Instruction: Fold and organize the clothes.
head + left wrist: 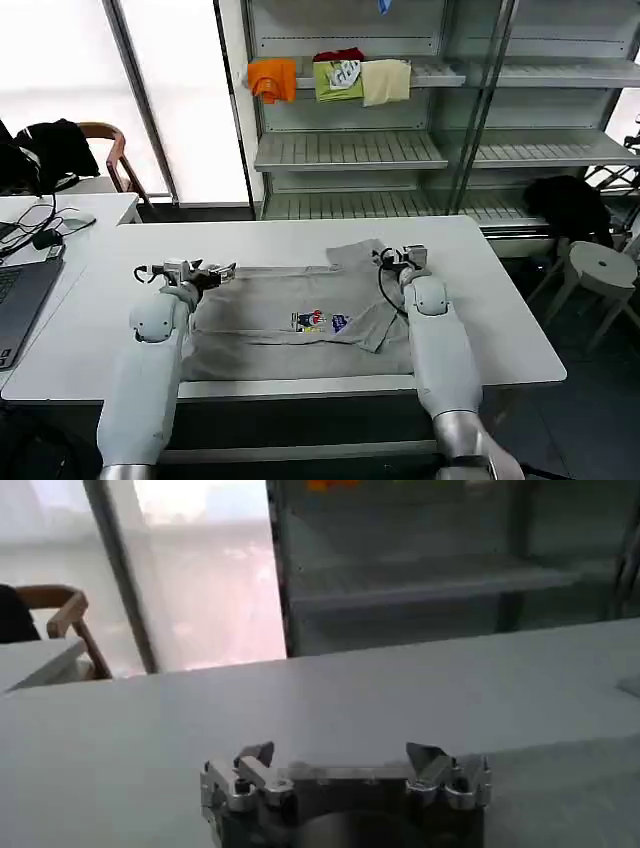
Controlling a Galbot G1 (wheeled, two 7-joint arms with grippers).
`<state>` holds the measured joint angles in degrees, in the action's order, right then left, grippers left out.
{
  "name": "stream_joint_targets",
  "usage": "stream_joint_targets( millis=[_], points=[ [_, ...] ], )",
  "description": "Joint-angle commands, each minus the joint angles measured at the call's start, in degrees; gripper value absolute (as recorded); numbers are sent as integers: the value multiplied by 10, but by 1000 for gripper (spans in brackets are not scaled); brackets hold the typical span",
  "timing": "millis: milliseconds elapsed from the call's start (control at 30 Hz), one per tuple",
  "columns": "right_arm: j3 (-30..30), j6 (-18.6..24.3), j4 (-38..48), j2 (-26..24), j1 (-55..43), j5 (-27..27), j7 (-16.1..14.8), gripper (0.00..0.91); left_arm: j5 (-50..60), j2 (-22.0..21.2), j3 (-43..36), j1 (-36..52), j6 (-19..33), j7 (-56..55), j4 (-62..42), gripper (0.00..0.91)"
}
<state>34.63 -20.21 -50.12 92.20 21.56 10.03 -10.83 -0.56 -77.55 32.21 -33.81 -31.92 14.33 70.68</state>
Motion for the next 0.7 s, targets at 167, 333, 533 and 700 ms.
stream_joint_targets(
  millis=[167, 333, 533, 700],
  points=[
    [-7, 17, 56, 28, -25, 11, -4, 806, 21, 2, -3, 33, 2, 13, -70, 907],
    [-15, 9, 43, 28, -18, 12, -7, 806, 11, 8, 6, 34, 3, 17, -75, 887],
    [-25, 3, 28, 28, -9, 17, -14, 181, 4, 17, 10, 24, 3, 27, -70, 554],
    [-28, 2, 15, 28, 1, 22, -23, 0, 1, 17, 11, 8, 2, 33, -57, 30]
  ],
)
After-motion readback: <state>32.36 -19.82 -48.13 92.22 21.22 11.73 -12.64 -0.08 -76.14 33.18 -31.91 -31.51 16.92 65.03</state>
